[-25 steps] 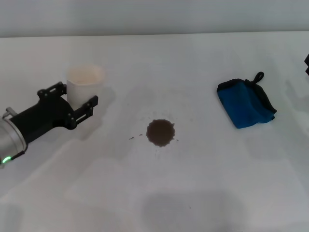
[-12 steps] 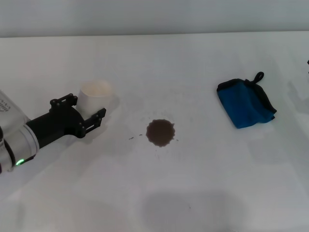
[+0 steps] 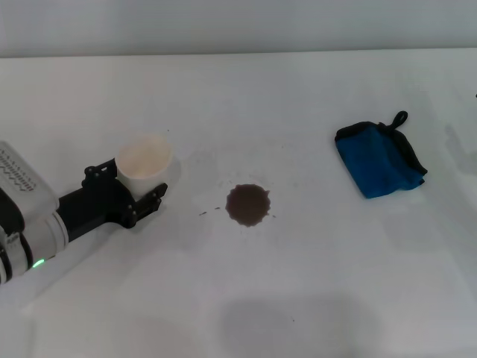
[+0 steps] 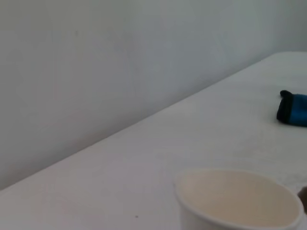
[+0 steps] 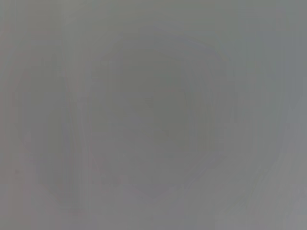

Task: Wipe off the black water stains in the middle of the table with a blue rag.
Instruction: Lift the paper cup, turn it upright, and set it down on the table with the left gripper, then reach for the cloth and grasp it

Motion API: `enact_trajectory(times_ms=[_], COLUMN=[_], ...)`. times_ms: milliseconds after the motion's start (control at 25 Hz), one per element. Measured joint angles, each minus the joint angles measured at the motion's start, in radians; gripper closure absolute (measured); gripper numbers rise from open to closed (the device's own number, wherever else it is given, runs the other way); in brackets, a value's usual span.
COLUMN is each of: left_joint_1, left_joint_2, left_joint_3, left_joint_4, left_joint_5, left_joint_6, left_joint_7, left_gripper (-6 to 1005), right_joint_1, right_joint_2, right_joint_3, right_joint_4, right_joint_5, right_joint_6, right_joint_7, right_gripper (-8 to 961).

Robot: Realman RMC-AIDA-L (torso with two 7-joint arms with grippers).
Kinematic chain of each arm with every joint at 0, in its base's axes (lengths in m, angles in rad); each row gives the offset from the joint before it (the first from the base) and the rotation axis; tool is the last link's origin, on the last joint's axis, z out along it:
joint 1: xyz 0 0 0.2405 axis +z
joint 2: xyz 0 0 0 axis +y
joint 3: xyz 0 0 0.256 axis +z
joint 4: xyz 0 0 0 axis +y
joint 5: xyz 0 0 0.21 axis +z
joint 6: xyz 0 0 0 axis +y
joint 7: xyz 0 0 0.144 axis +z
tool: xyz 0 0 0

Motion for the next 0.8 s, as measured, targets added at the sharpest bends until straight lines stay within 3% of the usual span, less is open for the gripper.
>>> enact_trajectory(times_ms=[440,640,800], left_joint_1=[0.019,0.02,0.033], left_joint_2=[0.001,0.0,-0.001], left_joint_3=[0.002,0.002,0.001], left_joint_4=[0.027,0.028,0.03], left_joint_5=[-0.001,-0.001,-0.005], left_joint_6=[-0.008,-0.013,-0.024], left_joint_7=[0.029,0.03,0.035], left_gripper=[367,200,137], right_joint_1=[-0.002,-0.009,-0.015], right_joint_2=[-0.001,-0.002,-0.003], right_joint_3=[0.0,-0.004,-0.006], right_joint_4=[-0.003,-0.005,-0.005], right_joint_5=[-0.003,-0.004,-0.005], right_joint_6=[-0.01,-0.01,-0.006], right_joint_7=[-0.003,-0.002,-0.001], right_gripper=[421,423,425])
